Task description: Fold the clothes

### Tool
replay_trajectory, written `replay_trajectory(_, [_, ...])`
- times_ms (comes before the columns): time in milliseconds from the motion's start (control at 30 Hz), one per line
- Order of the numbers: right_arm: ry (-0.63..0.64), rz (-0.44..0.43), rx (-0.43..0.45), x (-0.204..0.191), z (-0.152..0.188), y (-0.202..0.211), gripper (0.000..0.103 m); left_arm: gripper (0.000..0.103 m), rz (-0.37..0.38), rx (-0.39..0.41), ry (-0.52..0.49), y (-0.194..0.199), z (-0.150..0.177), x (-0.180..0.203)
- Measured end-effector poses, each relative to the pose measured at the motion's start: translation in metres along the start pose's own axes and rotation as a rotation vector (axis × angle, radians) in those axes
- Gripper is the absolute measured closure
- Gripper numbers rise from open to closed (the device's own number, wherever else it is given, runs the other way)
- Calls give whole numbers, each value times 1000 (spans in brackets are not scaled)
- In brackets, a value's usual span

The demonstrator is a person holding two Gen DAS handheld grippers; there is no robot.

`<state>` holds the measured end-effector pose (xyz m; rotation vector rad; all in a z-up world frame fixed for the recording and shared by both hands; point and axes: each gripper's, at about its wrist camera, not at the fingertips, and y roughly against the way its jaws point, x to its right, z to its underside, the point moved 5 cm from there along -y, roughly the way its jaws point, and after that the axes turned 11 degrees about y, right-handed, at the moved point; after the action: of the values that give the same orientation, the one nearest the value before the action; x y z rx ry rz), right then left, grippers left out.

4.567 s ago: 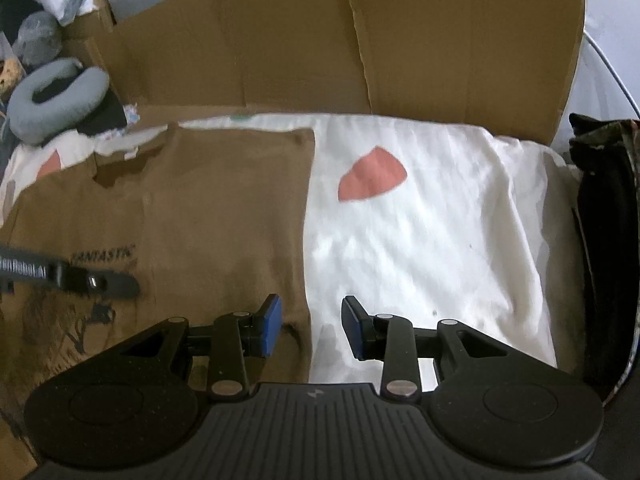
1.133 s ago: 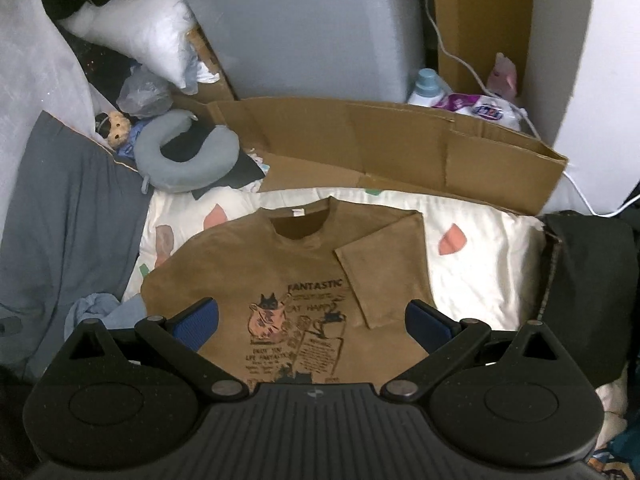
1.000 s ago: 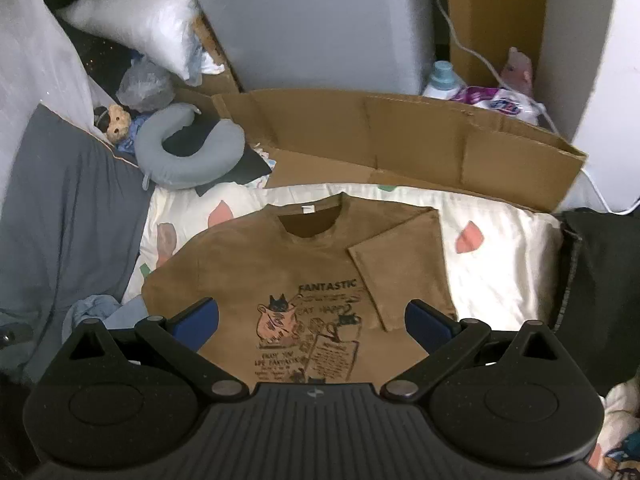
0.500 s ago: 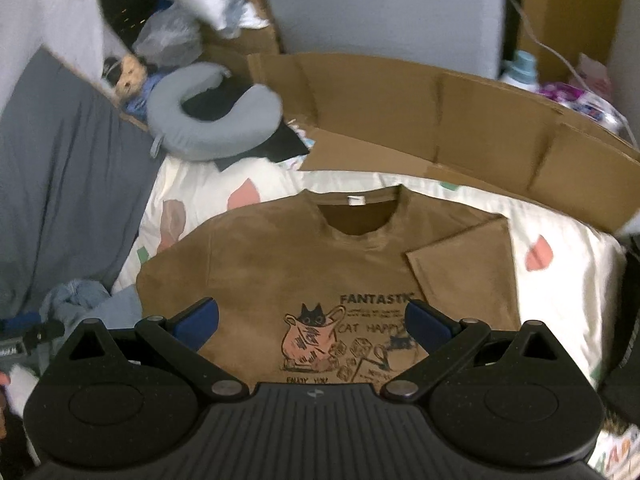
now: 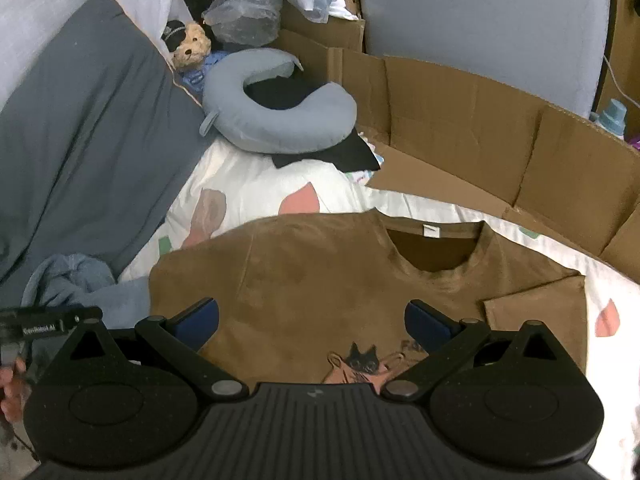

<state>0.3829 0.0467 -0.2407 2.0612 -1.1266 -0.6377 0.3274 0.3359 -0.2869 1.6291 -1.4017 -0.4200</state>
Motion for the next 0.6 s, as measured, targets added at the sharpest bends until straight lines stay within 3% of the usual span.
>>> replay_trajectory(100, [24, -27, 42, -7, 7, -20, 1, 64, 8, 27, 55, -16, 9, -14])
replay_trajectory(167, [23, -27, 62, -8, 14, -33, 1, 80, 4, 35, 100, -25, 16, -24])
replay_trajectory(233, [23, -18, 58, -6, 23, -45, 1, 87, -5, 29, 132, -32, 24, -32])
replay_trajectory(400, [28, -2, 37, -3, 50, -67, 1, 86, -18, 7, 170, -46, 40, -42])
replay_trajectory(600, [45, -18, -23, -12, 82, -85, 1, 73, 30, -14, 218, -63, 50, -40])
